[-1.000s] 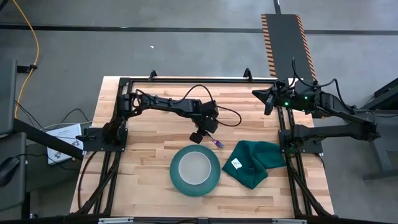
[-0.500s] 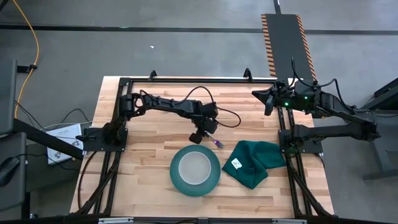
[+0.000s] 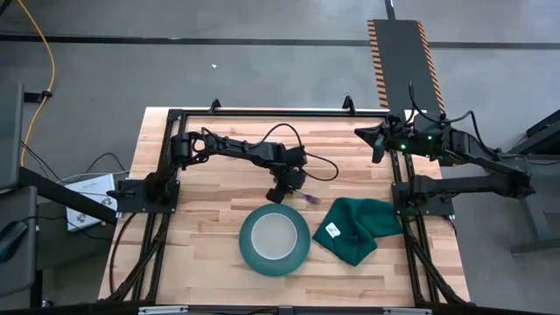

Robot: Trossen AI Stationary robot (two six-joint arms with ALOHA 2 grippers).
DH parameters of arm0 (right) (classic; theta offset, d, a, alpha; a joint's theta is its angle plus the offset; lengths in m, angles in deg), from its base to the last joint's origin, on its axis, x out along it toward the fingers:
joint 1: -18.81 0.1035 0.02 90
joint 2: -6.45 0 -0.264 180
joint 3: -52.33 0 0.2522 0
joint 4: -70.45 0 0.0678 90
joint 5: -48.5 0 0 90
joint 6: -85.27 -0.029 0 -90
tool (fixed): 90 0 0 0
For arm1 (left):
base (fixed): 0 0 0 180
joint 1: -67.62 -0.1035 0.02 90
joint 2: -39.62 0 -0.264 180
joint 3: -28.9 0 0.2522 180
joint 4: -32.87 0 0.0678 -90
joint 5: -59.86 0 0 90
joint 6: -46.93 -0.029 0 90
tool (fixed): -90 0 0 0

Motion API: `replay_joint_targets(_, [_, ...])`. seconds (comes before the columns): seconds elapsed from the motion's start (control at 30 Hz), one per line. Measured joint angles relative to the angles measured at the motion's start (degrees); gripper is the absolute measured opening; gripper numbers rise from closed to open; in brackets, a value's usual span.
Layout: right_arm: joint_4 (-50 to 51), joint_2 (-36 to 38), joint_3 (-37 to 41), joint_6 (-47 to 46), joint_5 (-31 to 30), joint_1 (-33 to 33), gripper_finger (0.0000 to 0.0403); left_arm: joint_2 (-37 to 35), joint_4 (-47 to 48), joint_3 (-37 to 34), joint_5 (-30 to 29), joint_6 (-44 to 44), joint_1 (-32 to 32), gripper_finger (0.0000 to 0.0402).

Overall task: Set table place
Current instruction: Place the purple fork inside the white bowl

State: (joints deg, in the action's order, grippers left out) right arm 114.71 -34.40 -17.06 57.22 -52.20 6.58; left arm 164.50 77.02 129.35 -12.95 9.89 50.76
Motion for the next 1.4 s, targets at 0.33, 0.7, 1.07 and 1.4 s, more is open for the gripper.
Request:
replay_joint_targets(0.33, [0.22, -0.01, 0.0, 0.0, -0.02, 0.01, 0.0, 0.0, -0.04, -0.02, -0.24, 0.02, 0.0, 0.0092])
replay_joint_targets(0.7, [0.26, 0.01, 0.0, 0.0, -0.04, 0.0, 0.0, 0.0, 0.02, -0.02, -0.31, 0.24, 0.0, 0.0092])
replay_joint_targets(1.07, [0.26, -0.01, 0.0, 0.02, -0.04, 0.0, 0.0, 0.0, 0.05, -0.02, -1.31, 1.42, 0.04, 0.0083])
replay_joint_targets(1.4, [0.26, 0.0, 0.0, 0.01, -0.07, 0.0, 0.0, 0.0, 0.5, -0.02, -1.33, 1.53, 0.0, 0.0013])
